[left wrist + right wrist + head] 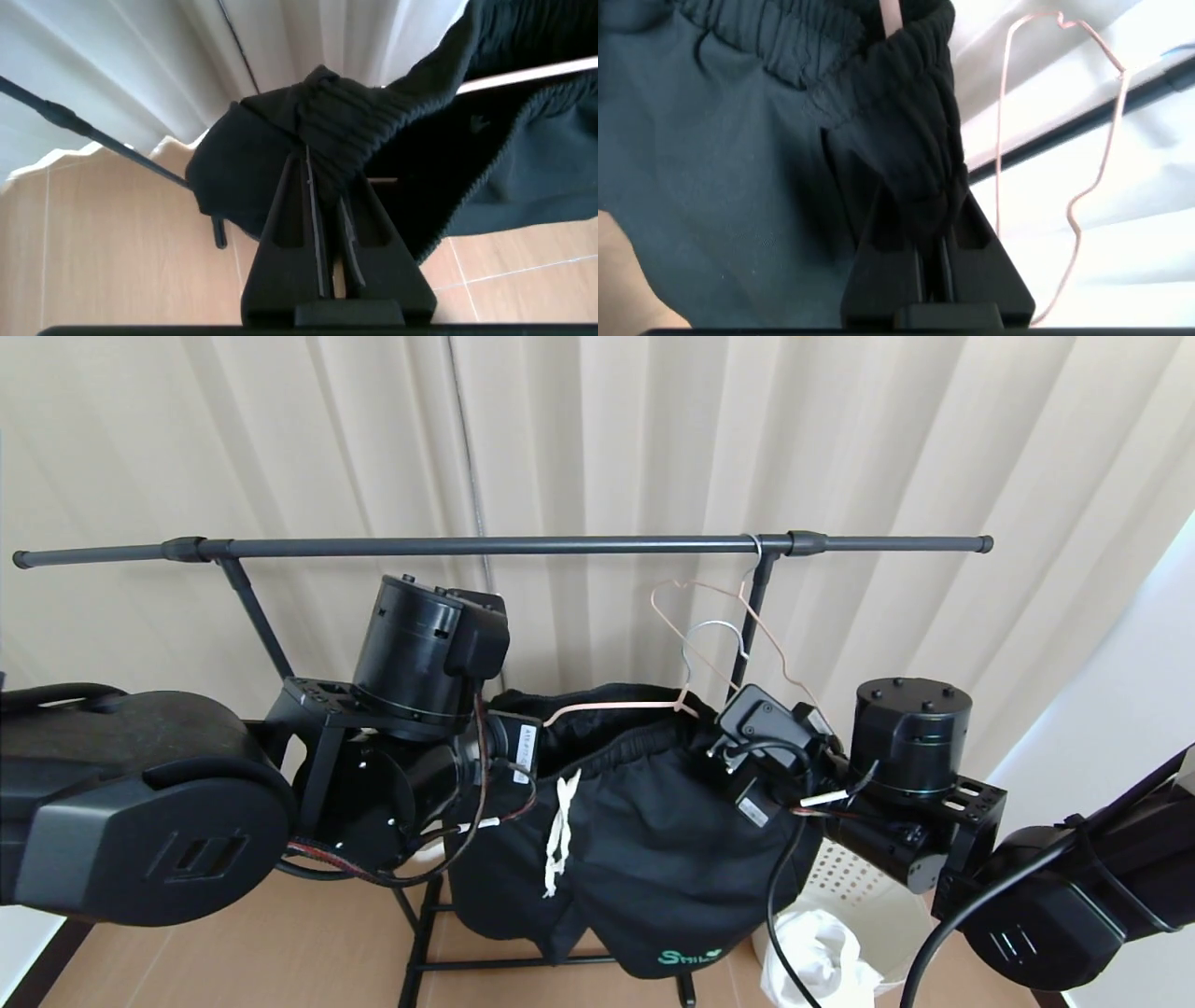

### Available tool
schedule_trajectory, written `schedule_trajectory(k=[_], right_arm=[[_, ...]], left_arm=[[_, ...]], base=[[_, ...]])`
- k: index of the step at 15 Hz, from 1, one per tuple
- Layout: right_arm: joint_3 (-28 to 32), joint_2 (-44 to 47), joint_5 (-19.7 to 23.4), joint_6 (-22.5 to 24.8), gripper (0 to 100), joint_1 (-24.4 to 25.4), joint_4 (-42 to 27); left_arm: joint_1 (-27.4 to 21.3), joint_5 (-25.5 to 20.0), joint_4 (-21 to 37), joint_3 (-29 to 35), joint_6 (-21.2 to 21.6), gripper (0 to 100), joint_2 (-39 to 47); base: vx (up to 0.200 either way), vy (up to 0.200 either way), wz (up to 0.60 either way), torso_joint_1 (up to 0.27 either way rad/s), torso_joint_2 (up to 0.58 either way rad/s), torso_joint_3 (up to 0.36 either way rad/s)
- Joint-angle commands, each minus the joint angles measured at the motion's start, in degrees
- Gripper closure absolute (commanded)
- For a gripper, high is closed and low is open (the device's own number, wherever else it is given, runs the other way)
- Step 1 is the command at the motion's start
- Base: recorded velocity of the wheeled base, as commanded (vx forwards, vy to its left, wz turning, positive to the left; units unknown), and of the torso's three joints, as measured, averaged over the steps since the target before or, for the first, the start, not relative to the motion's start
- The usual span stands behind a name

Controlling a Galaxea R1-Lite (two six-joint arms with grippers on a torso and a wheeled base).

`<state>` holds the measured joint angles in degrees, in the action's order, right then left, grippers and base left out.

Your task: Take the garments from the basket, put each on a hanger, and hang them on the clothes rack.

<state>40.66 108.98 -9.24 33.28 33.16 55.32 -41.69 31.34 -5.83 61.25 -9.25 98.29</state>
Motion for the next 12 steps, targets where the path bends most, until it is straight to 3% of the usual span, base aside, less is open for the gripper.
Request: schedule_trajectory(k=[1,6,8,12], right_arm=[[0.04,0.0,-0.34,0.29,100,-0.81,0.93],[-0.67,2.02,-2.27,3.99,100,-0.99,1.98],[-0.93,3.96,-2.98,5.57,100,-0.99,3.39],[-3.13,6.86,-2.89,9.87,100,-0.99,8.58]], left_arm=[[-0.06,0.03,0.03,0.01,-0.5,100,0.23],[-0.94,0.03,1.52,2.83,-3.4,100,0.32],[-1.9,-0.14,6.27,7.05,-8.24,100,1.29],[-2.61,-0.76,11.19,12.76,-12.63,100,2.34]], base=[[0.0,0.0,0.0,0.0,0.0,0.0],[0.0,0.0,0.0,0.0,0.0,0.0],[0.0,0.0,0.0,0.0,0.0,0.0],[0.0,0.0,0.0,0.0,0.0,0.0]])
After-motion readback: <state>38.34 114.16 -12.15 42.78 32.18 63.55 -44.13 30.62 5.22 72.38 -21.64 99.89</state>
